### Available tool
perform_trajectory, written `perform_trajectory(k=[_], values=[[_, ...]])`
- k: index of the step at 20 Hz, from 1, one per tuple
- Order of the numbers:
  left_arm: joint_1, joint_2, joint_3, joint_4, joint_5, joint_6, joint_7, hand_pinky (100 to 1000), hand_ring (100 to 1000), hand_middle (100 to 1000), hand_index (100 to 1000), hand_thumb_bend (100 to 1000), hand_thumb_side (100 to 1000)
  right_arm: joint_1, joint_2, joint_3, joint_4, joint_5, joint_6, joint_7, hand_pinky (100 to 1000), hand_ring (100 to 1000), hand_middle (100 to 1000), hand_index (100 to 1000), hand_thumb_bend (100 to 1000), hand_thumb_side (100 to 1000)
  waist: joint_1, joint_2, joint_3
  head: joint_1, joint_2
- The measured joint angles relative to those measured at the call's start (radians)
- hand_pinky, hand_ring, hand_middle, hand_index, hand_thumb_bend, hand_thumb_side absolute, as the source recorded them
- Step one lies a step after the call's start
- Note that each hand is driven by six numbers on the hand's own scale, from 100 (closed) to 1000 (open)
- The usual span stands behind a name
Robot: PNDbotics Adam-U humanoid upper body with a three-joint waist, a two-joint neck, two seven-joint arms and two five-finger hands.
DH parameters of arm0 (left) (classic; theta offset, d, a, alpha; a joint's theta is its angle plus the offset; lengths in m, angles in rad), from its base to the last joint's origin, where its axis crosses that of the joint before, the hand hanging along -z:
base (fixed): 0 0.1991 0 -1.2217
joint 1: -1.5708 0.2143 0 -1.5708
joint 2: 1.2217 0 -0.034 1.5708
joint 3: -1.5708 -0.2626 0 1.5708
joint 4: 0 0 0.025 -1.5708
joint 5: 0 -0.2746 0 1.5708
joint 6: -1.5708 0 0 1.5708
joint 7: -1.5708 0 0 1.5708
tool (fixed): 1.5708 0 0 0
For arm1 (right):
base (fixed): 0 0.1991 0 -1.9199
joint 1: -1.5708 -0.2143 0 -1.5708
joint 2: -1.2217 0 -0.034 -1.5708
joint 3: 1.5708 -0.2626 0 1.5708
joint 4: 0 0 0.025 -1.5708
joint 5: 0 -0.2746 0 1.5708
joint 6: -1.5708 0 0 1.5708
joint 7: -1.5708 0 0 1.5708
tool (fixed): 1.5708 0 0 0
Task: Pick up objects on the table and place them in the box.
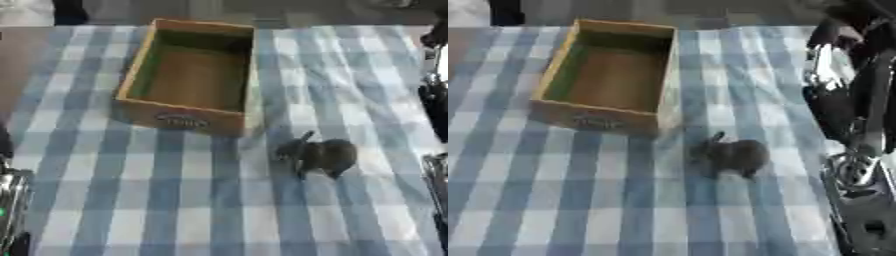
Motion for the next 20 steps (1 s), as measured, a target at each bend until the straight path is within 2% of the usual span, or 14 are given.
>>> perform_trajectory(k=[1, 2, 4, 8, 11, 15, 20], values=[[0.0, 0.0, 0.0, 0.0, 0.0, 0.0, 0.0, 809, 643, 679, 849, 100, 663, -0.008, -0.019, 0.0, 0.0, 0.013, 0.014, 0.012, 677, 846, 714, 854, 370, 710, -0.001, 0.0, 0.0, 0.0, 0.0], [0.0, 0.0, 0.0, 0.0, 0.0, 0.0, 0.0, 809, 643, 679, 849, 100, 663, -0.019, -0.044, 0.0, 0.0, 0.03, 0.032, 0.031, 688, 853, 729, 861, 442, 733, -0.001, -0.001, 0.0, 0.0, 0.0], [0.001, 0.0, 0.0, 0.0, 0.0, 0.0, 0.0, 809, 643, 679, 849, 100, 663, -0.042, -0.108, 0.005, 0.0, 0.072, 0.072, 0.095, 704, 861, 749, 868, 452, 694, -0.003, -0.006, 0.0, 0.0, 0.0], [0.005, 0.0, 0.0, 0.0, 0.0, 0.0, 0.0, 808, 643, 679, 848, 100, 663, -0.084, -0.258, 0.028, 0.0, 0.171, 0.149, 0.317, 732, 868, 777, 873, 446, 667, -0.011, -0.012, -0.003, 0.001, 0.0], [0.009, 0.001, 0.0, 0.0, 0.0, 0.001, -0.001, 808, 643, 679, 848, 100, 662, -0.108, -0.356, 0.052, 0.0, 0.214, 0.187, 0.476, 740, 870, 785, 877, 446, 651, -0.012, -0.017, -0.007, 0.001, 0.001], [0.012, 0.002, 0.0, 0.0, 0.0, 0.003, -0.003, 808, 642, 679, 848, 100, 662, -0.138, -0.464, 0.09, -0.001, 0.219, 0.218, 0.627, 745, 873, 794, 881, 447, 598, -0.014, -0.025, -0.009, 0.001, 0.004], [0.016, 0.01, 0.0, 0.0, 0.0, 0.005, -0.005, 808, 642, 678, 848, 100, 662, -0.168, -0.574, 0.134, -0.001, 0.162, 0.262, 0.743, 746, 882, 794, 881, 446, 529, -0.019, -0.028, -0.013, 0.001, 0.007]])
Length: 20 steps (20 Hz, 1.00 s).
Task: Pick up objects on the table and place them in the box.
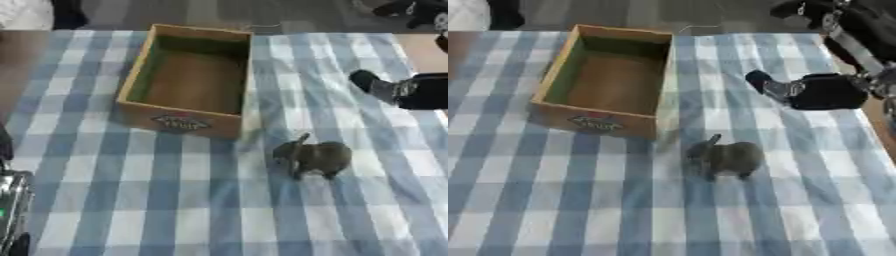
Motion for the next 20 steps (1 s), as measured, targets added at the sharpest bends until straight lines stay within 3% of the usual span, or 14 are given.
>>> perform_trajectory(k=[7, 12, 13, 14, 18, 20], values=[[0.003, 0.001, 0.0, 0.0, 0.0, 0.004, -0.004, 808, 641, 678, 847, 100, 662, -0.037, -0.117, 0.058, -0.001, -0.142, 0.034, 0.115, 749, 892, 772, 850, 463, 542, -0.008, 0.0, -0.001, 0.0, 0.002], [0.004, 0.008, -0.001, 0.0, 0.0, 0.005, -0.005, 808, 641, 678, 847, 100, 661, -0.062, -0.152, 0.099, -0.004, -0.188, 0.051, 0.159, 757, 901, 756, 848, 503, 570, -0.009, -0.003, -0.001, -0.002, 0.002], [0.004, 0.008, -0.001, 0.0, 0.0, 0.005, -0.005, 808, 641, 678, 846, 100, 661, -0.068, -0.155, 0.108, -0.005, -0.19, 0.049, 0.168, 764, 908, 754, 851, 546, 548, -0.009, -0.004, 0.0, -0.003, 0.002], [0.004, 0.008, -0.001, 0.0, 0.0, 0.005, -0.006, 808, 641, 677, 846, 100, 661, -0.075, -0.158, 0.118, -0.005, -0.191, 0.048, 0.178, 770, 915, 758, 856, 517, 534, -0.009, -0.004, 0.0, -0.004, 0.002], [0.004, 0.008, -0.006, 0.0, 0.0, 0.007, -0.007, 808, 640, 676, 844, 100, 661, -0.103, -0.169, 0.157, -0.006, -0.191, 0.042, 0.234, 794, 934, 776, 884, 553, 449, -0.009, -0.004, 0.003, -0.008, 0.002], [0.004, 0.008, -0.006, 0.0, 0.0, 0.008, -0.009, 808, 640, 670, 839, 100, 661, -0.119, -0.172, 0.176, -0.006, -0.184, 0.039, 0.272, 809, 945, 783, 893, 612, 362, -0.009, -0.004, 0.004, -0.009, 0.002]])
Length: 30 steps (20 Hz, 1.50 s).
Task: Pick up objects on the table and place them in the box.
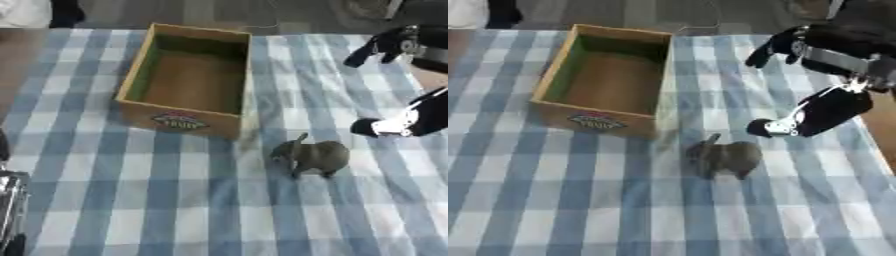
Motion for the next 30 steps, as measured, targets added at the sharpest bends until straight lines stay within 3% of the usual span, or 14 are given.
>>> perform_trajectory(k=[4, 5, 13, 23, 27, 30], values=[[0.0, 0.0, 0.0, 0.0, 0.0, 0.002, -0.002, 808, 639, 667, 838, 100, 651, -0.029, 0.0, 0.03, 0.0, 0.027, 0.005, 0.082, 812, 951, 777, 892, 688, 269, 0.0, 0.0, 0.002, -0.004, 0.0], [0.0, 0.0, 0.0, 0.0, 0.0, 0.002, -0.002, 808, 639, 667, 837, 100, 662, -0.036, 0.001, 0.037, 0.0, 0.031, 0.014, 0.1, 812, 951, 772, 893, 649, 257, 0.0, 0.0, 0.003, -0.005, 0.0], [0.0, 0.0, -0.001, 0.0, 0.004, 0.002, -0.003, 808, 639, 665, 830, 100, 664, -0.081, 0.024, 0.096, 0.0, 0.043, 0.101, 0.186, 802, 947, 759, 900, 633, 291, 0.001, 0.0, 0.012, -0.011, 0.0], [-0.002, 0.0, -0.006, 0.0, 0.004, 0.002, -0.007, 808, 638, 662, 824, 100, 665, -0.124, 0.075, 0.173, 0.0, 0.112, 0.236, 0.182, 798, 941, 738, 912, 613, 325, 0.003, 0.003, 0.016, -0.017, 0.0], [-0.003, 0.0, -0.006, 0.0, 0.004, 0.0, -0.009, 808, 638, 662, 822, 100, 666, -0.128, 0.098, 0.201, 0.0, 0.152, 0.255, 0.172, 795, 940, 728, 902, 636, 288, 0.002, 0.005, 0.017, -0.017, 0.0], [-0.004, 0.0, -0.006, 0.0, 0.004, 0.0, -0.009, 808, 638, 662, 822, 100, 666, -0.121, 0.111, 0.214, 0.0, 0.167, 0.261, 0.167, 795, 941, 730, 901, 599, 297, 0.002, 0.007, 0.02, -0.017, 0.0]])
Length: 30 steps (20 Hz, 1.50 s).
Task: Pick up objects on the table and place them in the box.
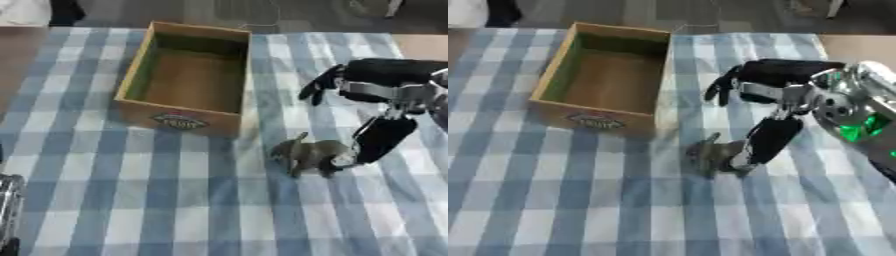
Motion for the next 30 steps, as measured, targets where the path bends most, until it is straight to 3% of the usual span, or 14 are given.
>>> perform_trajectory(k=[13, 30], values=[[-0.003, 0.0, 0.0, 0.0, 0.0, 0.0, 0.0, 808, 636, 662, 821, 100, 668, 0.026, 0.017, 0.024, 0.004, 0.051, 0.005, -0.005, 803, 944, 737, 893, 591, 280, 0.001, 0.008, 0.001, -0.005, 0.0], [-0.003, 0.0, 0.0, 0.0, 0.001, 0.0, 0.0, 809, 636, 663, 821, 100, 669, 0.039, 0.043, 0.052, 0.137, 0.099, 0.005, -0.005, 804, 927, 734, 882, 564, 266, 0.001, 0.016, 0.006, -0.009, -0.005]])
